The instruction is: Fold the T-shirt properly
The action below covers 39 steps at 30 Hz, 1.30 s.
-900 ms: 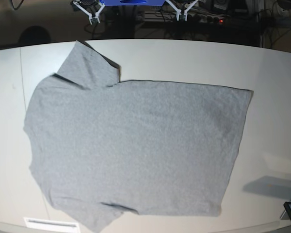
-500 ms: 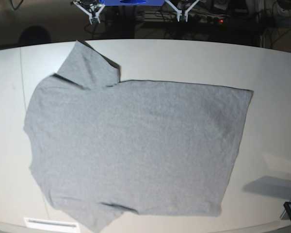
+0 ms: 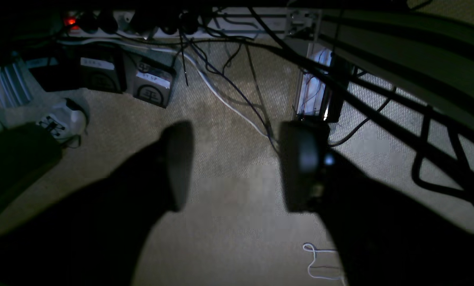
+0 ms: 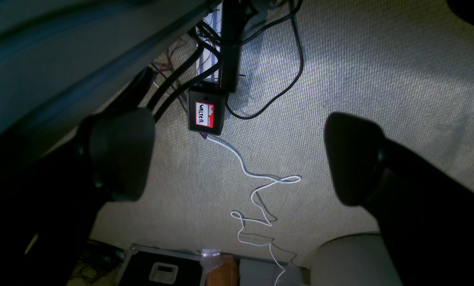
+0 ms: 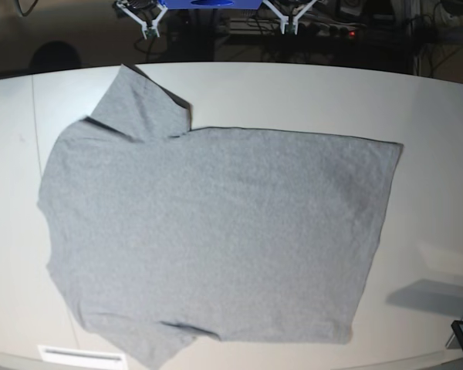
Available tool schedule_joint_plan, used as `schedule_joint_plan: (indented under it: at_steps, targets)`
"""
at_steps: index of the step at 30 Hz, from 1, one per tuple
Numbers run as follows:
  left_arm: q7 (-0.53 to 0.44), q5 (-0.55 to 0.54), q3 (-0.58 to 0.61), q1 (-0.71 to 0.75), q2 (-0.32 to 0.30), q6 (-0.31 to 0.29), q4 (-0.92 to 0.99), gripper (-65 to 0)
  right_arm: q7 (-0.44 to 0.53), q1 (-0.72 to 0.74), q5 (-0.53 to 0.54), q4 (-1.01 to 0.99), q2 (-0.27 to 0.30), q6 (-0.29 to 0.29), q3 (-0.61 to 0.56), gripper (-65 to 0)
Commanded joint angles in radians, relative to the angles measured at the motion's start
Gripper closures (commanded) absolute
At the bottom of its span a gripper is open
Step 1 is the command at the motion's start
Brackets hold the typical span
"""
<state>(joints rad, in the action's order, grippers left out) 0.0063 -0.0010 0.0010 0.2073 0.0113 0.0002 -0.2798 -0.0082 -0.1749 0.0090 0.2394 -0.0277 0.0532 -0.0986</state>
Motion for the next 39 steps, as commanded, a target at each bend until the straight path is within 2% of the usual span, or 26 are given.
schedule_joint_plan:
  at_steps: [1, 3, 4, 5, 7, 11, 12, 15, 18, 21, 24, 27, 34, 39]
  targets:
    - [-0.007, 0.0, 0.001, 0.007, 0.0, 0.004, -0.003, -37.1, 0.006, -0.005, 0.003, 0.002, -0.002, 0.006, -0.002, -65.0]
    - [-0.006, 0.003, 0.003, 0.007, 0.0, 0.004, -0.003, -34.8, 0.006, -0.005, 0.003, 0.002, -0.002, 0.006, -0.003, -65.0]
    - [-0.006, 0.003, 0.003, 0.007, 0.0, 0.004, -0.003, -30.9, 0.006, -0.005, 0.003, 0.002, -0.002, 0.006, -0.003, -65.0]
    - [-0.006, 0.0, 0.003, 0.007, 0.0, 0.004, -0.002, -23.2, 0.006, -0.005, 0.003, 0.002, -0.002, 0.006, -0.003, -61.1]
    - [-0.004, -0.004, -0.006, 0.007, 0.0, 0.004, 0.001, -0.2, 0.004, -0.005, 0.003, 0.002, -0.002, 0.006, -0.002, -42.9]
    - [-0.004, -0.004, 0.003, 0.007, 0.0, 0.005, 0.001, 0.0, 0.004, -0.005, 0.003, 0.002, -0.002, 0.006, 0.0, -3.5]
    - [-0.004, -0.001, 0.003, 0.007, 0.0, 0.005, 0.003, 0.0, 0.003, -0.005, 0.003, 0.002, -0.002, 0.006, 0.0, 0.0]
    - [-0.006, 0.002, 0.003, 0.008, 0.0, 0.005, 0.003, 0.0, 0.004, -0.005, 0.003, 0.002, -0.002, 0.006, 0.0, -4.5]
    - [-0.007, 0.003, 0.003, 0.011, 0.0, 0.005, 0.0, 0.0, 0.006, -0.005, 0.003, 0.002, -0.002, 0.006, 0.0, -0.7]
    - [-0.013, -0.004, -0.008, 0.016, -0.004, 0.005, -0.005, 0.0, 0.007, -0.008, 0.009, 0.004, 0.005, 0.004, 0.001, 0.0]
    - [-0.022, -0.006, -0.009, 0.05, -0.034, 0.005, -0.062, 0.0, 0.007, -0.045, 0.092, 0.059, 0.024, 0.003, 0.0, 0.0]
    - [-0.07, -0.007, -0.009, 0.149, -0.055, 0.005, -0.221, 0.0, 0.003, -0.12, 0.15, 0.194, 0.047, 0.004, 0.0, 0.0]
    - [-0.084, -0.007, -0.016, 0.352, -0.081, 0.005, -0.54, -0.2, 0.006, -0.366, 0.151, 0.614, 0.07, -0.002, 0.0, 0.0]
    - [-0.085, -0.007, -0.149, 0.446, -0.064, 0.005, -0.704, -0.2, 0.001, -0.496, 0.151, 0.837, 0.07, -0.003, 0.001, 0.0]
